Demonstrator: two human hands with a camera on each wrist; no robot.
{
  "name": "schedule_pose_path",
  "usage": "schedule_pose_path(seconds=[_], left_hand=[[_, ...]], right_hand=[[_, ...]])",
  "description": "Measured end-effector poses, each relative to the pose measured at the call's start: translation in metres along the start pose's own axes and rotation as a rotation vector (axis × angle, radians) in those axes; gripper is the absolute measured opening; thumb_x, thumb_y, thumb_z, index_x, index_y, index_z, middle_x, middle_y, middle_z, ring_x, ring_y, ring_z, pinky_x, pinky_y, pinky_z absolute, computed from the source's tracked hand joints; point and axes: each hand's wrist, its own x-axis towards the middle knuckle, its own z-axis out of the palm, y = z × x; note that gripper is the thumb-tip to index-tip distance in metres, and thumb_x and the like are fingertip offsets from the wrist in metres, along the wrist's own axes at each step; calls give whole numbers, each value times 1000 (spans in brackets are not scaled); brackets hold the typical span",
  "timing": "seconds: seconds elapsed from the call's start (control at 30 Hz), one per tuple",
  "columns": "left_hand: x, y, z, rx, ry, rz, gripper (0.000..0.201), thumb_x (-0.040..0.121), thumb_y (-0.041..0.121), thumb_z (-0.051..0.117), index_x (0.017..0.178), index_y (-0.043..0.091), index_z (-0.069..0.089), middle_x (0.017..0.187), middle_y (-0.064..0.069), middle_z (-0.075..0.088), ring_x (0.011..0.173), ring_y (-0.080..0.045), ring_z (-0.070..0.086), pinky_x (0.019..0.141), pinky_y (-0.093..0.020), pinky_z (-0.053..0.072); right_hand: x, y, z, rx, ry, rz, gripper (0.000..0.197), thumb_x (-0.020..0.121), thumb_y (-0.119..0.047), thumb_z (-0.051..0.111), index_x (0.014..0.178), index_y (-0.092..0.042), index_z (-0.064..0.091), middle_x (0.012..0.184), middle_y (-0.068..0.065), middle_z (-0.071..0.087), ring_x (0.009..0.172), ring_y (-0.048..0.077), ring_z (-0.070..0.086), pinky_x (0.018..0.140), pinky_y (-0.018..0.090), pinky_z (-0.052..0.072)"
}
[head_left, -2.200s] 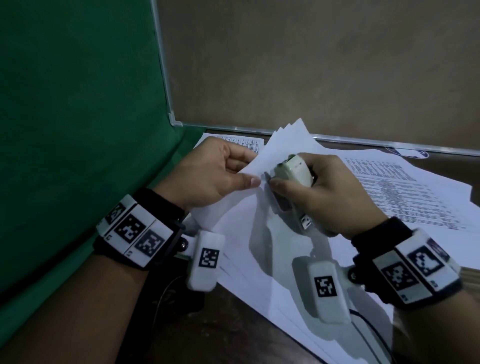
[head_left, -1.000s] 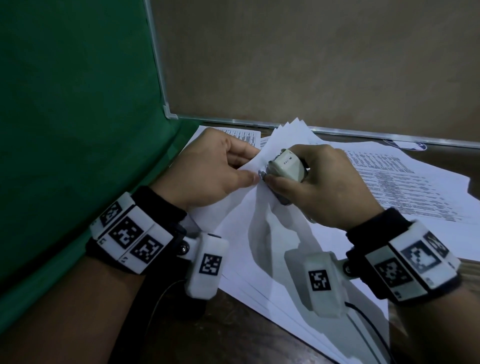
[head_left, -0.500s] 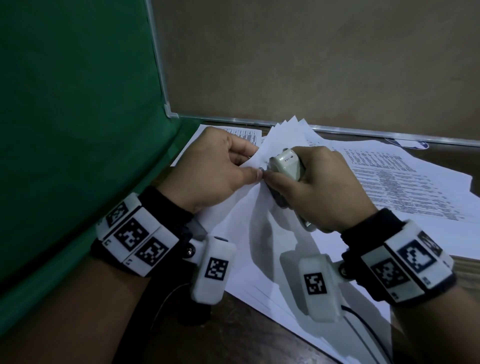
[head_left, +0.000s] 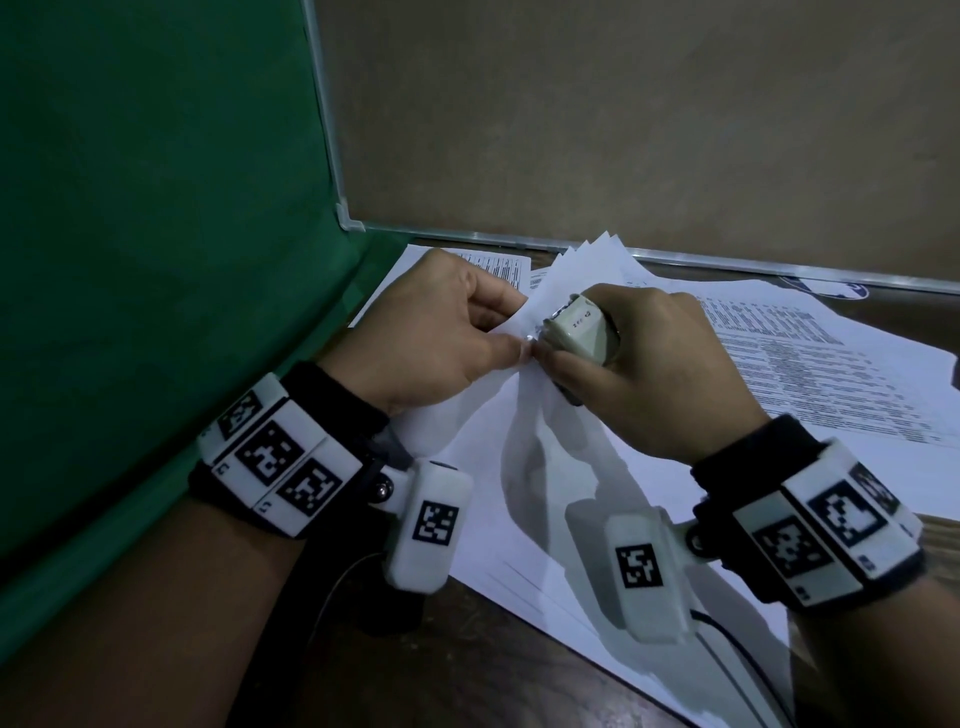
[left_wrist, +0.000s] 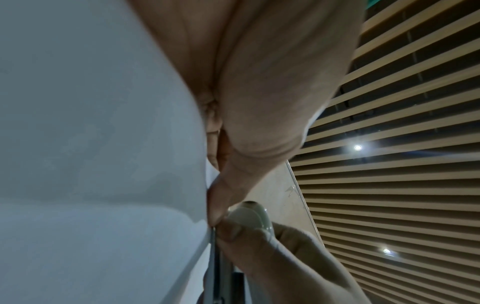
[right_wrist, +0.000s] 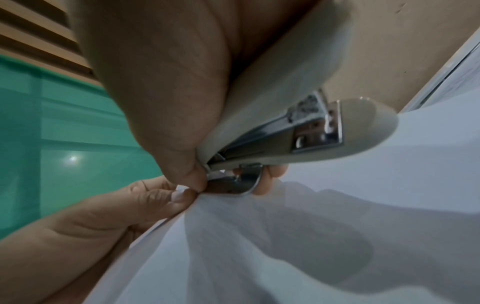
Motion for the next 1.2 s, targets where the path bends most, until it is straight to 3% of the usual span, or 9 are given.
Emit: schedule_pose_path(seconds=[0.1, 0.33, 0.43, 0.6, 0.7, 0.8, 0.9, 1.0, 1.2], left_hand=[[0, 0, 2, 15, 7, 2, 17, 87, -1, 78, 95, 13, 83, 85, -7, 81, 88, -33, 78, 85, -60, 61], [1, -2, 4, -13, 56, 7, 15, 86, 0, 80, 98, 9, 82, 86, -7, 81, 86, -28, 79, 84, -54, 63], [1, -3, 4, -10, 61, 5, 15, 86, -1, 79, 97, 9, 82, 84, -5, 81, 82, -24, 79, 82, -50, 64], [3, -4, 1, -33, 47, -11, 17, 88, -4, 76, 98, 8, 81, 86, -7, 81, 82, -22, 79, 84, -45, 65], [3, -1, -2, -79, 46, -42, 14, 90, -3, 73, 99, 5, 81, 88, -11, 81, 76, -18, 75, 77, -35, 63], [4, -1, -5, -114, 83, -73, 12, 96, 6, 69, 93, 2, 81, 95, -24, 77, 77, -24, 69, 80, -41, 59], [9, -5, -3, -79, 200, -96, 11, 92, 15, 75, 86, 10, 83, 87, -11, 80, 77, -17, 68, 90, -44, 59], [12, -8, 1, -37, 287, -124, 12, 89, 16, 76, 79, 10, 82, 71, 0, 75, 64, -10, 63, 72, -29, 56], [13, -12, 0, -35, 345, -152, 14, 87, 12, 74, 76, 5, 79, 65, -6, 71, 58, -15, 60, 64, -28, 49]], right_hand=[[0, 0, 0, -9, 3, -2, 30, 83, -44, 65, 70, -18, 58, 63, -2, 60, 64, 26, 51, 65, 33, 29], [1, -2, 6, 40, 35, 69, 37, 87, -41, 70, 66, -12, 60, 60, 4, 64, 66, 30, 59, 67, 40, 47], [1, -2, 7, 30, 54, 54, 39, 82, -49, 63, 67, -13, 58, 61, 4, 62, 66, 31, 57, 66, 40, 44], [1, -2, 5, 14, 87, 2, 32, 82, -40, 71, 68, -16, 55, 59, -3, 55, 58, 19, 48, 60, 35, 28], [1, -5, 3, -24, 130, -46, 25, 77, -37, 72, 74, -18, 56, 62, -5, 52, 59, 19, 42, 58, 31, 22], [0, -7, 3, -32, 137, -88, 21, 74, -32, 74, 78, -16, 59, 65, -4, 55, 61, 19, 43, 58, 28, 24], [1, -7, 3, -48, 118, -139, 22, 74, -28, 76, 84, -14, 63, 69, -1, 62, 61, 19, 47, 58, 28, 27], [0, -10, 1, -45, 78, -186, 26, 70, -34, 71, 86, -14, 65, 72, -1, 64, 64, 20, 52, 60, 31, 35], [-2, -16, -4, 37, 83, -277, 26, 68, -27, 77, 91, -16, 70, 78, -6, 64, 68, 11, 49, 62, 26, 39]])
